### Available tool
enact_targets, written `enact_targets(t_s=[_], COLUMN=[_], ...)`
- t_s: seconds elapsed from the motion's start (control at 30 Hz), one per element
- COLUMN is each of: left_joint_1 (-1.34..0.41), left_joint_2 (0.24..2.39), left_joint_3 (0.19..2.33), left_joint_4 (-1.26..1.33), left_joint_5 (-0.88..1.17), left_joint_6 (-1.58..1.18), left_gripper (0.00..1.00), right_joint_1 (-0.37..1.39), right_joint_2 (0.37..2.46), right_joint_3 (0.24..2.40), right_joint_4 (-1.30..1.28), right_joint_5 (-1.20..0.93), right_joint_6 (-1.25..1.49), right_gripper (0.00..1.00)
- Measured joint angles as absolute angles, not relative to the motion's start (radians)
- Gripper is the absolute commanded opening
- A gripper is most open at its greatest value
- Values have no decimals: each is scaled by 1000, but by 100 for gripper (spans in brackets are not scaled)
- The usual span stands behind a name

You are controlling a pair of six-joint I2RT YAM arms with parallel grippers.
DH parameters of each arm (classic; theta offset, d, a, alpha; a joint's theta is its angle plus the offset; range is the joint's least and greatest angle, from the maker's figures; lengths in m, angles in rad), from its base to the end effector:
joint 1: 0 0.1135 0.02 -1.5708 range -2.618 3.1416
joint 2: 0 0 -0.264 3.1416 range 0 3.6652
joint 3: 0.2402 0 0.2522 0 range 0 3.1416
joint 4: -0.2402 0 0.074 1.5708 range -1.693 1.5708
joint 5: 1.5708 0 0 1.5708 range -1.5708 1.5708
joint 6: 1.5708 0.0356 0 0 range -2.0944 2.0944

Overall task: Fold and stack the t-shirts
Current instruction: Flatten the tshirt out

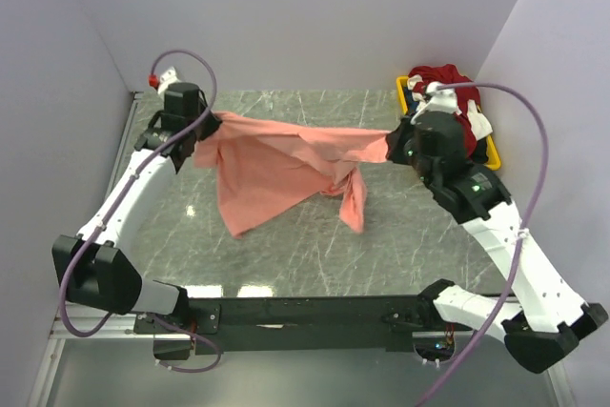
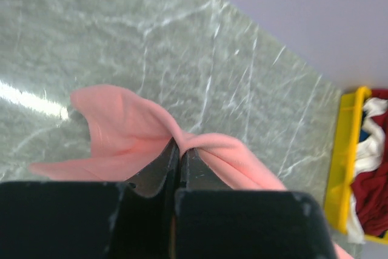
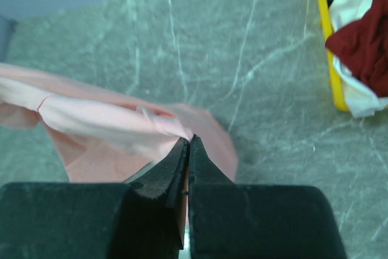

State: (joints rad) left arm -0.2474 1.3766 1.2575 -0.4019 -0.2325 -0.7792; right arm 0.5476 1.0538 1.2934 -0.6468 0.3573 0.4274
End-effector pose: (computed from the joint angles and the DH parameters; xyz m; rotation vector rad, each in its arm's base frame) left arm 0.3061 -0.0689 0.3489 -0.6870 1.9835 -0.3825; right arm 0.1873 0.0996 0.4169 0.1140 1.9587 0.2894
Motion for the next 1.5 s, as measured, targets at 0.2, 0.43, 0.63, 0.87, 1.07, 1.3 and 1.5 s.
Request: enact_targets(t_s=[0.2, 0.43, 0.63, 0.87, 1.07, 1.3, 1.5], left_joint_1=[-199, -137, -57, -41, -79, -83, -84], left_joint_2=[1478, 1840, 1966, 1663, 1332, 1230, 1124], left_joint_3=[1500, 2069, 2314, 1856, 1169, 688, 633], left_joint_4=[-444, -533, -582, -480, -379, -371, -349], left_joint_5=[-181, -96, 41, 132, 115, 26, -67], left_joint_6=[-750, -692, -685, -701, -745, -867, -957], left_gripper=[0, 0, 0, 2, 53, 66, 61], right_joint_1=[360, 216, 182, 175, 166, 156, 156], right_joint_2=[1129, 1510, 1702, 1330, 929, 869, 864], right_joint_3=[1455, 1920, 2285, 1673, 942, 581, 566], right_joint_4=[-672, -684, -730, -589, -458, -454, -396], right_joint_5=[184, 17, -66, -95, -96, -94, -87], right_joint_6=[422, 453, 475, 525, 585, 605, 604], right_gripper=[0, 0, 0, 0, 0, 0, 0])
